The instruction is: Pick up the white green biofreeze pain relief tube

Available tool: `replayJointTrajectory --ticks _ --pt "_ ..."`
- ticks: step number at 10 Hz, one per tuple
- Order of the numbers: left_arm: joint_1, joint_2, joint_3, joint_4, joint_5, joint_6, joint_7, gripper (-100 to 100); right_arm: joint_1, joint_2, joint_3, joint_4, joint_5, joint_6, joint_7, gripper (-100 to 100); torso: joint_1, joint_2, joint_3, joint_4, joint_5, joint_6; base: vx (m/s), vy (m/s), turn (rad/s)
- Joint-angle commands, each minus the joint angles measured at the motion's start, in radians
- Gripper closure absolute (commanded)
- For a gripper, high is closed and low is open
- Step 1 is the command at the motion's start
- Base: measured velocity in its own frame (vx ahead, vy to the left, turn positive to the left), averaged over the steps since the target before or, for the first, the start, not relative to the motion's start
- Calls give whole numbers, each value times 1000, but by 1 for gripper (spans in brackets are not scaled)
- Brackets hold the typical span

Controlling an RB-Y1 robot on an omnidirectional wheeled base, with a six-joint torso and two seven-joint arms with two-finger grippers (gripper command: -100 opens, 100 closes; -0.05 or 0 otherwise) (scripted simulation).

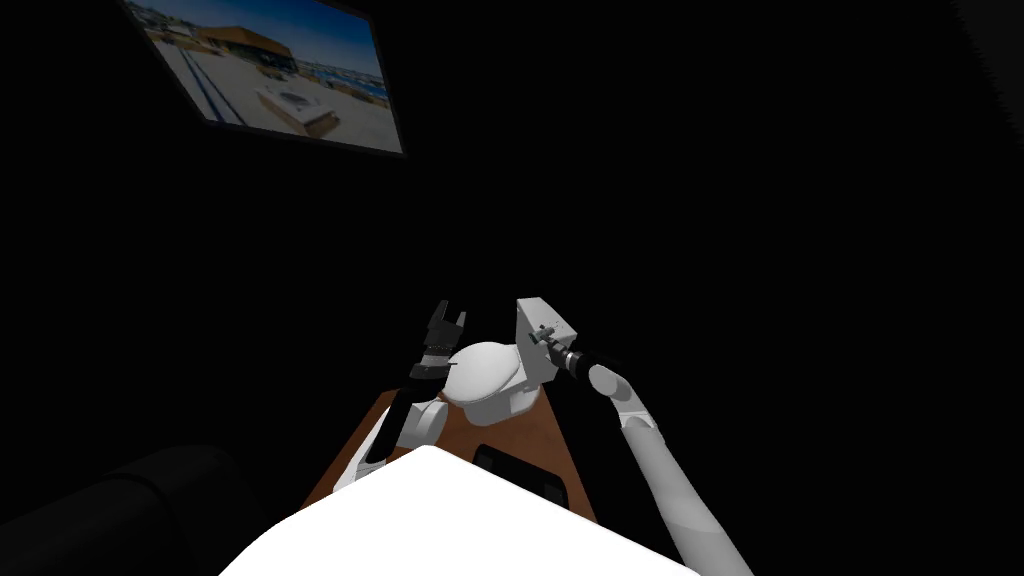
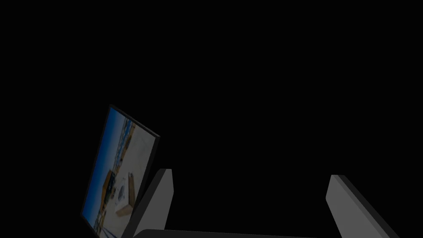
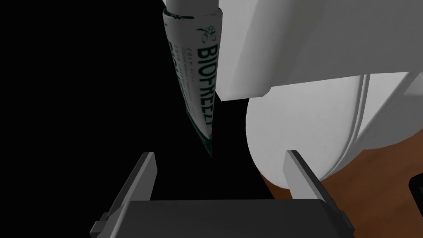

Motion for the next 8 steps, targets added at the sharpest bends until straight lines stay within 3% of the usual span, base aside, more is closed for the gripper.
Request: replayJointTrajectory --ticks 1,8 --pt "0 0 0 0 0 0 0 0 11 13 -43 13 -29 16 36 -100 0 0 0 0 0 0 -91 -37 187" --pt "0 0 0 0 0 0 0 0 32 65 -257 104 -196 66 241 -100 0 -1 0 0 0 0 -88 -33 220"
